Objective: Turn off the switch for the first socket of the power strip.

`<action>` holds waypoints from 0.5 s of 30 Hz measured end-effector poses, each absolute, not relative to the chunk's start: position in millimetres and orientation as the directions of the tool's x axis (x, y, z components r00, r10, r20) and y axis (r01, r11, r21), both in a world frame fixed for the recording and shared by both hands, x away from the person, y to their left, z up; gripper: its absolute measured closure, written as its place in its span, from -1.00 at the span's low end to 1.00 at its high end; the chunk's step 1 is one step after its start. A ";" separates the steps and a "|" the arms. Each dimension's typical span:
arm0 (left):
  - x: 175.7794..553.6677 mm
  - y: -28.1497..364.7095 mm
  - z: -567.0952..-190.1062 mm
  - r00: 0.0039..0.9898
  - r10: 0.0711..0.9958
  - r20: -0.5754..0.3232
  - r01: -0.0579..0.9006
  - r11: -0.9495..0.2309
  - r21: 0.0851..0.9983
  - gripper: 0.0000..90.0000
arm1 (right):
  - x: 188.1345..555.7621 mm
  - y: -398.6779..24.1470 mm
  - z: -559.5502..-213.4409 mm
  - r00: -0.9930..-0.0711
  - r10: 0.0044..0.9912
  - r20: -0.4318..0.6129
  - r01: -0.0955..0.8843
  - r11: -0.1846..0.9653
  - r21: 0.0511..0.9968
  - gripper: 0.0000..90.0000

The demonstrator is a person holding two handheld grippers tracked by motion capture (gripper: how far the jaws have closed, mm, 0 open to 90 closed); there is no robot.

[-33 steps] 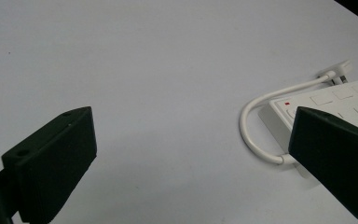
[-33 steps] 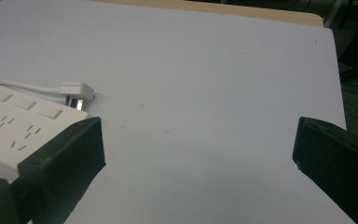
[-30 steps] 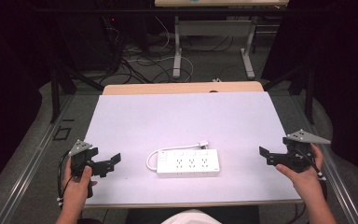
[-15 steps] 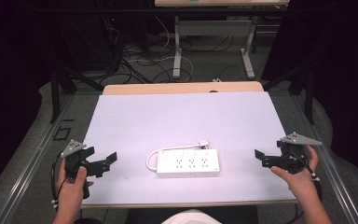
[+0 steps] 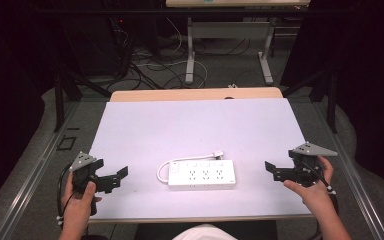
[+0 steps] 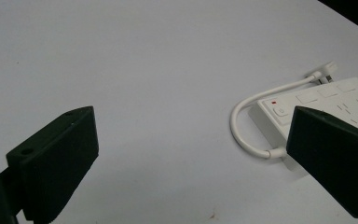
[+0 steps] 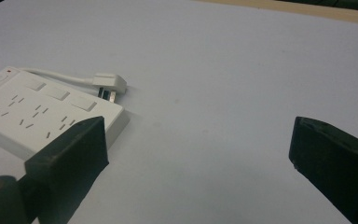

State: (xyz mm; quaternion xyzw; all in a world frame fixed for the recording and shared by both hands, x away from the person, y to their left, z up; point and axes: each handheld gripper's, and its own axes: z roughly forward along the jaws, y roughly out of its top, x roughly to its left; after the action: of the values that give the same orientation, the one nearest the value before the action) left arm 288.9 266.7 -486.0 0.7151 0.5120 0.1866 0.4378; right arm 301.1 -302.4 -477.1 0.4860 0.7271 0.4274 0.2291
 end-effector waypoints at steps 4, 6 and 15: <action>287.1 264.1 -486.9 0.411 0.896 -0.168 0.568 -0.108 0.816 -0.96 | 300.0 -293.2 -475.7 -0.448 0.892 0.060 0.495 0.191 0.847 -0.79; 285.7 262.9 -486.8 0.413 0.895 -0.168 0.570 -0.110 0.814 -0.92 | 299.6 -289.4 -475.6 -0.452 0.891 0.042 0.501 0.214 0.839 -0.69; 284.2 259.3 -488.0 0.414 0.898 -0.148 0.571 -0.130 0.810 -0.90 | 298.7 -276.4 -476.1 -0.462 0.887 0.026 0.506 0.239 0.829 -0.61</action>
State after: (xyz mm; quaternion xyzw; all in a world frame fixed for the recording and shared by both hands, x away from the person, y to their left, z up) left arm 284.2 259.3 -488.0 0.7265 0.5058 0.1930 0.4233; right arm 298.7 -276.4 -476.1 0.4632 0.7515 0.4074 0.2337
